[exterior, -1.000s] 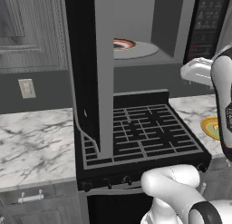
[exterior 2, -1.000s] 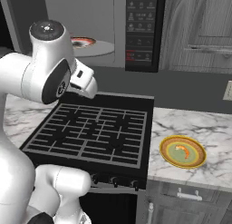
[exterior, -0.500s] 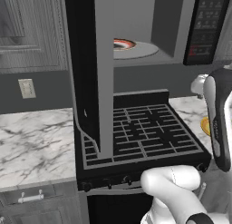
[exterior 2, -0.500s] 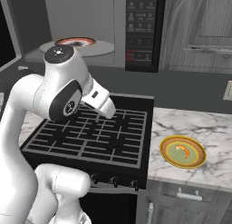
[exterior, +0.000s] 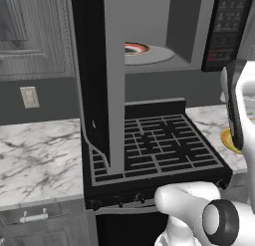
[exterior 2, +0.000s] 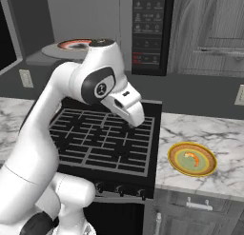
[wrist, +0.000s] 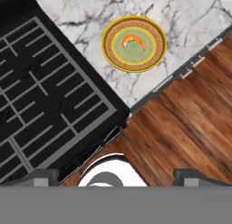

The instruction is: Pick the shrimp from the counter and place it in the microwave. Then turn on the microwave.

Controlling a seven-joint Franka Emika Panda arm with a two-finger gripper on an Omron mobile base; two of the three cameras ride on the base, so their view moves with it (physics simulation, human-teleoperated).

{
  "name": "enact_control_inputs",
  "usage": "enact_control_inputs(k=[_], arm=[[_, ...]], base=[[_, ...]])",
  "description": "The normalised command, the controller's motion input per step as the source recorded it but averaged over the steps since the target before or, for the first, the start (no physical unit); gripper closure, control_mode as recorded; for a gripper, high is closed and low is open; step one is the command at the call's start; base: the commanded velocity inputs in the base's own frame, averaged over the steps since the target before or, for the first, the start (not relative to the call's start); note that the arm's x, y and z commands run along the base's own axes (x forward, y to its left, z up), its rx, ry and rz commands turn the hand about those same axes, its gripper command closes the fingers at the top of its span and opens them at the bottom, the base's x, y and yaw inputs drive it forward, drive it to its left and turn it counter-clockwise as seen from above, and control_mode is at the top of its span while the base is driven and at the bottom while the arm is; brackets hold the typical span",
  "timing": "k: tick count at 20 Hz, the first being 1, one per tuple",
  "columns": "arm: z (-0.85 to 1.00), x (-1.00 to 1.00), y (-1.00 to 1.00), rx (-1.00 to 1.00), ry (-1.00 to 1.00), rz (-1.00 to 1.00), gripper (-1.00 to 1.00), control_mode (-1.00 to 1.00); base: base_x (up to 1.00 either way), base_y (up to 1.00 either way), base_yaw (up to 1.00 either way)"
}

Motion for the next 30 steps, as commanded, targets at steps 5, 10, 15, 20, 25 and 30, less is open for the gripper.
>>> enact_control_inputs(k=[5,10,15,20,25,30], arm=[[-0.63,0.01,-0.44,0.11,0.18,-0.08,-1.00,-1.00],[-0.75,0.01,-0.35,0.17,0.04,-0.04,-1.00,-1.00],[-0.39,0.31,-0.35,0.17,0.00,-0.08,-1.00,-1.00],[-0.19,0.47,-0.37,0.00,0.00,-0.17,-1.00,-1.00],[-0.20,0.45,-0.37,0.00,0.00,-0.20,-1.00,-1.00],[-0.40,0.35,-0.42,0.00,0.02,-0.21,-1.00,-1.00]], base=[[0.00,0.00,0.00],[0.00,0.00,0.00],[0.00,0.00,0.00],[0.00,0.00,0.00],[0.00,0.00,0.00],[0.00,0.00,0.00]])
